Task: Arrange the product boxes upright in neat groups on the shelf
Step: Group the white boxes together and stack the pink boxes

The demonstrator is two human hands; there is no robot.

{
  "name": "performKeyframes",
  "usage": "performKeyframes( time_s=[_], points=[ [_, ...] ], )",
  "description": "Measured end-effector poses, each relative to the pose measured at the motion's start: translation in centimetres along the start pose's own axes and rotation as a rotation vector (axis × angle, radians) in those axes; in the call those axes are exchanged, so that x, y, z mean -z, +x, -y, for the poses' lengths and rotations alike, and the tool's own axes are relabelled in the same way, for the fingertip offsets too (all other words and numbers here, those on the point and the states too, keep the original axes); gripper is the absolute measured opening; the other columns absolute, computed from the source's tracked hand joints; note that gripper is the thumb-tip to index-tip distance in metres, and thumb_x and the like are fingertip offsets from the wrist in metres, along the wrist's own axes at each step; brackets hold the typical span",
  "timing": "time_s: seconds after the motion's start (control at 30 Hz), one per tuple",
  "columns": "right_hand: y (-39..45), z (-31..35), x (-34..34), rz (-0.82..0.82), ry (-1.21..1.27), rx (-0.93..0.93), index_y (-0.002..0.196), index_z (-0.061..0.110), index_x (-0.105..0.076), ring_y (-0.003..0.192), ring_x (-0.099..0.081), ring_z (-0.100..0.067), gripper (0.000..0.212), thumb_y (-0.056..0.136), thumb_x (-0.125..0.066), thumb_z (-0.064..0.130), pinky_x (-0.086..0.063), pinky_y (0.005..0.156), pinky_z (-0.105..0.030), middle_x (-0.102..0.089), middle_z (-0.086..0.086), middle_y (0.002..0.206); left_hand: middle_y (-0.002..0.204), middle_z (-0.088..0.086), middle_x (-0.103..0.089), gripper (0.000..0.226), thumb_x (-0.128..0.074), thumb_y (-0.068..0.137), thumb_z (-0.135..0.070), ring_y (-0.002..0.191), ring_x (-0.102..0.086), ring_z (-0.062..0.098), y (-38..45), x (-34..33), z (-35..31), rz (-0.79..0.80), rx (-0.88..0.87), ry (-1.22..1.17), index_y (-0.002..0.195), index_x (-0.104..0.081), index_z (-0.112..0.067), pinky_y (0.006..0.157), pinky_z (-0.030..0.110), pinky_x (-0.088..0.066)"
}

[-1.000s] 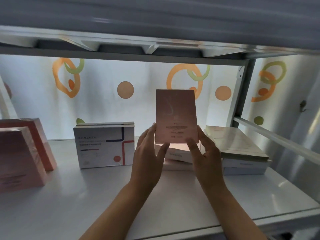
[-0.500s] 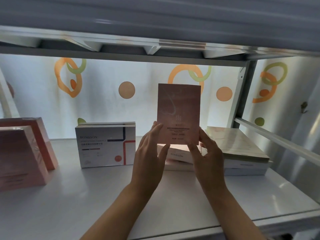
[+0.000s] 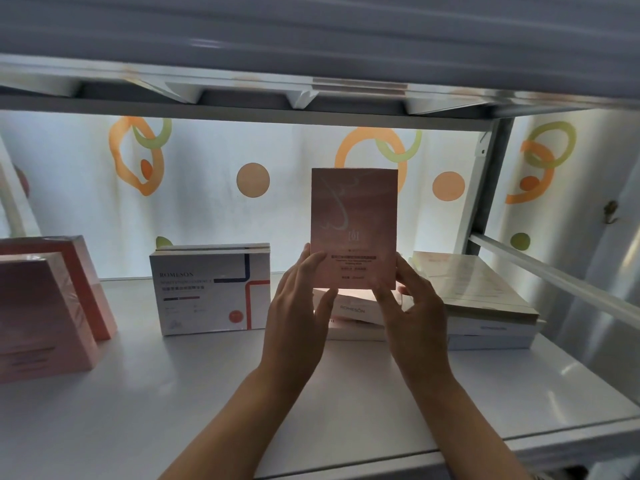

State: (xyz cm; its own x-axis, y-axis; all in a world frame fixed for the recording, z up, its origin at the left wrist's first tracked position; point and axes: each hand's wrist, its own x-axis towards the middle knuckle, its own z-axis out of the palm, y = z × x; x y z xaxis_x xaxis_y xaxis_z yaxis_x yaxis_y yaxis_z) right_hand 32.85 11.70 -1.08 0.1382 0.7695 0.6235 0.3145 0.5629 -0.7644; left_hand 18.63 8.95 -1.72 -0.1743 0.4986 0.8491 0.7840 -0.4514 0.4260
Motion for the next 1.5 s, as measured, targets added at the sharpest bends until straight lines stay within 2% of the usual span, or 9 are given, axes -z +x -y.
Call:
performKeyframes(
  time_s=[0.17,0.3,0.4,0.63,0.87,1.1,1.27,1.37,1.5],
  points=[
    [0.0,-0.1,0.0,0.011,0.000,-0.007,0.129,0.038,-0.056,0.107,-0.058,-0.006,0.052,0.080,-0.060,0.055,-0.051,0.087,-0.026,-0.062,0.018,0.122,0.138,0.005,-0.054,0.064,-0.070,0.080,-0.024,0.105,-0.065,0.027,0.0,0.2,-0.2,0.018,-0.004,-0.012,0.134,-0.035,-0.031,0.082,0.044,-0.058],
    [0.2,0.4,0.3,0.011,0.087,-0.076,0.133,0.033,-0.050,0.095,-0.059,-0.002,0.058,0.080,-0.067,0.049,-0.038,0.070,-0.006,-0.057,0.027,0.109,0.135,-0.004,-0.055,0.066,-0.064,0.079,-0.034,0.102,-0.063,0.008,0.3,0.6,-0.4,0.039,0.037,-0.084,0.138,-0.035,-0.026,0.085,0.016,-0.050],
    [0.1,0.8,0.5,0.065,0.144,-0.073,0.130,0.031,-0.055,0.090,-0.063,0.005,0.051,0.083,-0.070,0.041,-0.045,0.067,-0.004,-0.062,0.027,0.104,0.133,-0.015,-0.050,0.070,-0.069,0.079,-0.030,0.107,-0.056,-0.009,0.7,0.8,-0.8,0.027,0.055,-0.174,0.141,-0.038,-0.021,0.088,0.017,-0.052],
    [0.0,1.5,0.3,0.089,0.194,-0.024,0.118,0.032,-0.060,0.090,-0.064,0.006,0.037,0.083,-0.075,0.035,-0.053,0.073,-0.008,-0.068,0.019,0.106,0.138,-0.018,-0.047,0.073,-0.068,0.075,-0.047,0.116,-0.052,-0.008,1.5,1.9,-2.8,0.135,0.266,-0.534,0.140,-0.034,-0.043,0.078,0.005,-0.046],
    [-0.1,4.6,-0.2,0.242,0.226,0.000,0.104,0.062,-0.053,0.093,-0.063,0.009,0.035,0.081,-0.073,0.044,-0.050,0.074,-0.007,-0.059,0.041,0.107,0.144,-0.013,-0.047,0.094,-0.065,0.056,-0.082,0.129,-0.050,0.016,2.3,3.6,-2.5,0.153,0.424,-0.752,0.139,-0.036,-0.052,0.106,0.054,-0.040],
    [-0.8,6.5,-1.3,0.532,0.239,0.071,0.108,0.068,-0.053,0.114,-0.052,0.012,0.040,0.075,-0.068,0.050,-0.043,0.091,-0.008,-0.052,0.042,0.124,0.139,-0.011,-0.053,0.102,-0.067,0.046,-0.084,0.128,-0.052,0.015,2.1,4.3,-2.7,0.316,0.498,-0.917,0.134,-0.047,-0.037,0.105,0.047,-0.043],
    [1.1,5.8,-1.2,0.390,0.253,0.077,0.105,0.032,-0.074,0.105,-0.058,0.007,0.022,0.090,-0.067,0.018,-0.050,0.092,-0.014,-0.066,0.021,0.113,0.125,0.011,-0.063,0.076,-0.067,0.064,-0.074,0.119,-0.059,0.029,2.5,4.7,-2.5,0.291,0.544,-1.031,0.121,-0.062,-0.023,0.095,0.049,-0.050],
    [1.6,5.3,-1.3,0.217,0.131,0.093,0.107,0.052,-0.054,0.099,-0.054,0.011,0.031,0.088,-0.068,0.032,-0.043,0.078,-0.002,-0.054,0.032,0.114,0.125,0.014,-0.062,0.073,-0.063,0.070,-0.071,0.113,-0.061,0.035,2.6,4.7,-2.2,0.293,0.589,-1.113,0.128,-0.058,-0.027,0.090,0.057,-0.051],
    [1.1,3.8,-1.5,0.063,0.188,-0.028,0.122,0.035,-0.056,0.095,-0.061,0.004,0.036,0.087,-0.060,0.044,-0.054,0.077,-0.017,-0.063,0.020,0.116,0.109,0.012,-0.070,0.067,-0.060,0.065,-0.078,0.095,-0.068,0.035,2.3,4.3,-2.0,0.285,0.601,-0.959,0.111,-0.069,-0.029,0.072,0.047,-0.058]
  ],
)
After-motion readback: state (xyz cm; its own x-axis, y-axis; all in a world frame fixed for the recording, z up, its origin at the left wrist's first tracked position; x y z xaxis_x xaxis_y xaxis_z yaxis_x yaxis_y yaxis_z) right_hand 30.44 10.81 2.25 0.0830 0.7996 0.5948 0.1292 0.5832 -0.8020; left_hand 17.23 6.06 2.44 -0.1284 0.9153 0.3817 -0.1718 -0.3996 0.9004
